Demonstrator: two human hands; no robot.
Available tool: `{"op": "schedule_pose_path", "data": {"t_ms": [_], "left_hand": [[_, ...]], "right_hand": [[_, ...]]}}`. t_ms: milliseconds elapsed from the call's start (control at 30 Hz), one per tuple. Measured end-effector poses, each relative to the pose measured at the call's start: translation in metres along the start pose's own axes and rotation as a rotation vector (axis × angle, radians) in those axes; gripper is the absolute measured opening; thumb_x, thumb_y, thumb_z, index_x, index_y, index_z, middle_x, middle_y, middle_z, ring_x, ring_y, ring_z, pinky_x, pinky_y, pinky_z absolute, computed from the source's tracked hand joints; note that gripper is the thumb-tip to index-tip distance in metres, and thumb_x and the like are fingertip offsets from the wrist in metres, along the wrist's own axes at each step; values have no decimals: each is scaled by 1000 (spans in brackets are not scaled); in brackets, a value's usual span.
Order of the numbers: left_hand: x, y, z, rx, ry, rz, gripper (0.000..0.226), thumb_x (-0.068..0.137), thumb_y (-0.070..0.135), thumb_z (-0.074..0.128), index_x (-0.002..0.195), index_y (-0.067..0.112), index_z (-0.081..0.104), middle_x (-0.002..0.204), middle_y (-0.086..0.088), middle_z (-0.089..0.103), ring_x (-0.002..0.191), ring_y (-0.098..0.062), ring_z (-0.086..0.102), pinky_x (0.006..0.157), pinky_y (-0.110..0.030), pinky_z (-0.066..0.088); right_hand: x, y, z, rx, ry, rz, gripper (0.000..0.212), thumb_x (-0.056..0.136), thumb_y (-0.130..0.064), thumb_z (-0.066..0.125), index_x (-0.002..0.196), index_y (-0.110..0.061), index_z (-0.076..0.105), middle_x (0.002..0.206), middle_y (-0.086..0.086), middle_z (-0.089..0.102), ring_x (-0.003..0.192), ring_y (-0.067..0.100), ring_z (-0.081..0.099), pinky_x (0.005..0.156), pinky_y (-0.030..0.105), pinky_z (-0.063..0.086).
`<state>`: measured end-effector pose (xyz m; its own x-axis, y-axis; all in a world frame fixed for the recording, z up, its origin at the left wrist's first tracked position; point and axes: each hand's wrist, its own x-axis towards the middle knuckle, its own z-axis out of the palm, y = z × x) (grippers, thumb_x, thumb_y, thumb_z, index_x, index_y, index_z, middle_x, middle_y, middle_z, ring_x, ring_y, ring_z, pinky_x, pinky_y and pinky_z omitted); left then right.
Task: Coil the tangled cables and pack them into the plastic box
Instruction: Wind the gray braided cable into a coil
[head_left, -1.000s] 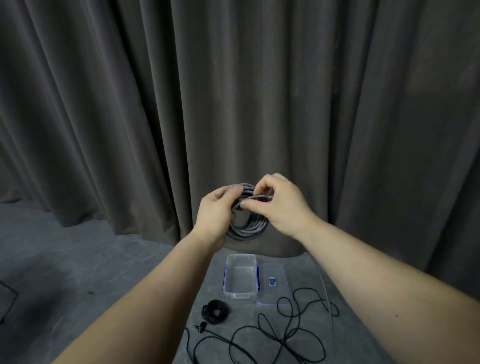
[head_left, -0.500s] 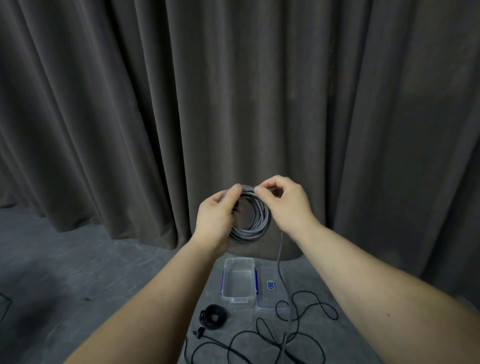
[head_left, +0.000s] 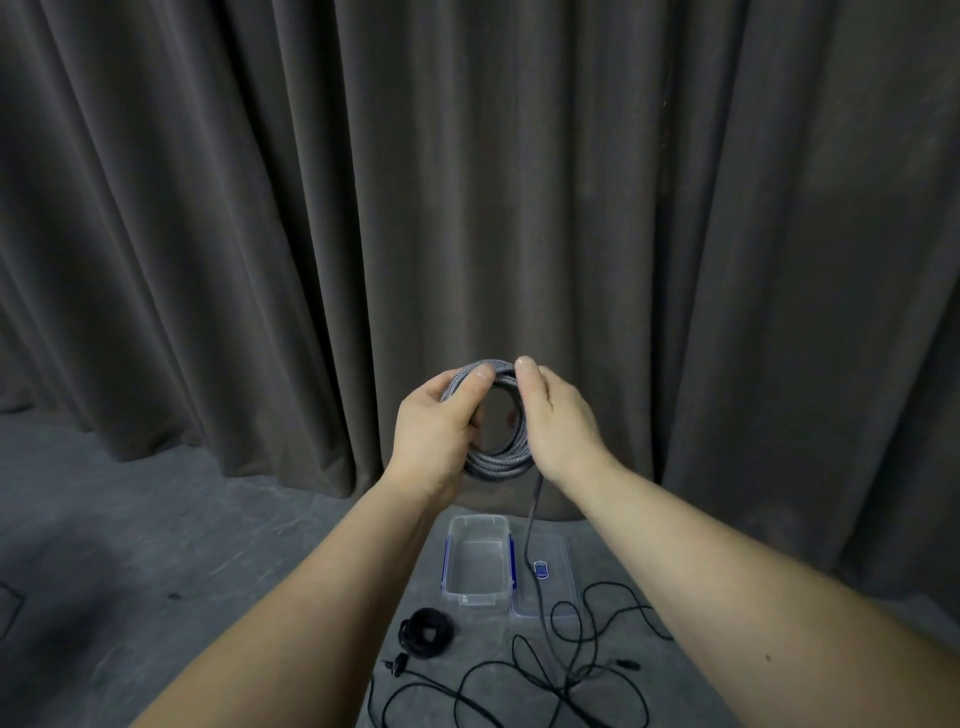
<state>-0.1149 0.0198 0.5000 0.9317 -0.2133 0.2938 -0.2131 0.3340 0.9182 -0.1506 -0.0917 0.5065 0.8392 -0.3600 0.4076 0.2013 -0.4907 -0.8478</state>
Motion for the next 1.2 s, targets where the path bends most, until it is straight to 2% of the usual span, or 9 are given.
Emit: {"op": "schedule_pose_path", "data": {"t_ms": [200, 300, 367, 500, 600, 700, 833, 1000, 1200], "left_hand": [[-2, 3, 5, -6, -5, -36, 11, 91, 25, 65, 95, 17, 70, 60, 3, 57, 52, -8, 44, 52, -21, 38], [-1, 2, 3, -37, 18, -39, 12, 90, 21, 65, 99, 16, 71, 63, 2, 54, 53, -7, 44, 50, -20, 34], [0, 2, 1, -32, 52, -39, 12, 90, 22, 65, 97, 15, 72, 66, 2, 54, 56, -9, 43, 51, -22, 32], [4, 2, -4, -39, 156, -61, 11, 90, 22, 66, 94, 14, 73, 64, 5, 57, 56, -8, 43, 53, -21, 35], [4, 4, -2, -29, 169, -75, 16, 89, 25, 67, 98, 12, 73, 64, 4, 57, 55, -8, 43, 55, -21, 36], [-1, 8, 3, -13, 105, -107, 17, 89, 30, 66, 92, 16, 75, 58, 5, 52, 51, -8, 37, 52, -21, 32], [-4, 13, 2, -61, 28, -175, 24, 89, 40, 63, 84, 20, 76, 56, 3, 47, 51, -11, 29, 51, -25, 25], [-4, 16, 4, -94, -33, -173, 21, 92, 34, 59, 86, 18, 72, 60, 3, 52, 48, -8, 35, 46, -20, 29], [-5, 17, 5, -90, -54, -93, 9, 93, 17, 60, 92, 14, 68, 66, 3, 59, 57, -7, 48, 58, -19, 42]], "right_hand": [[-4, 11, -9, -63, 107, -111, 49, 100, -40, 42, 56, -20, 44, 52, -4, 44, 59, 17, 40, 60, 32, 30], [-1, 17, -11, 121, 13, -37, 38, 101, -33, 45, 83, -11, 70, 79, 5, 70, 75, 10, 58, 72, 29, 46], [0, 20, -15, 186, -18, -36, 28, 100, -27, 48, 118, -13, 65, 115, 4, 68, 100, 5, 61, 89, 16, 46], [-6, 12, -33, -163, -145, -260, 88, 80, -38, 73, 151, -25, 21, 156, -6, 21, 132, 5, 40, 108, 24, 33], [-13, 1, -32, -660, -333, -487, 126, 63, -57, 78, 153, -26, -3, 159, -13, -10, 147, 14, 8, 117, 32, 22], [-10, 0, -24, -759, -385, -458, 136, 60, -57, 82, 151, -31, -16, 157, -14, -18, 146, 22, 15, 114, 38, 30], [-6, 4, -21, -598, -377, -331, 136, 54, -50, 87, 148, -44, -11, 157, -14, -8, 135, 28, 40, 107, 37, 40], [-10, 7, -24, -342, -285, -356, 116, 53, -36, 88, 147, -39, 20, 138, -8, 35, 125, 10, 45, 104, 23, 39], [-7, 7, -23, -217, -186, -346, 109, 52, -30, 87, 145, -36, 30, 128, -7, 44, 116, 2, 48, 95, 4, 33]]}}
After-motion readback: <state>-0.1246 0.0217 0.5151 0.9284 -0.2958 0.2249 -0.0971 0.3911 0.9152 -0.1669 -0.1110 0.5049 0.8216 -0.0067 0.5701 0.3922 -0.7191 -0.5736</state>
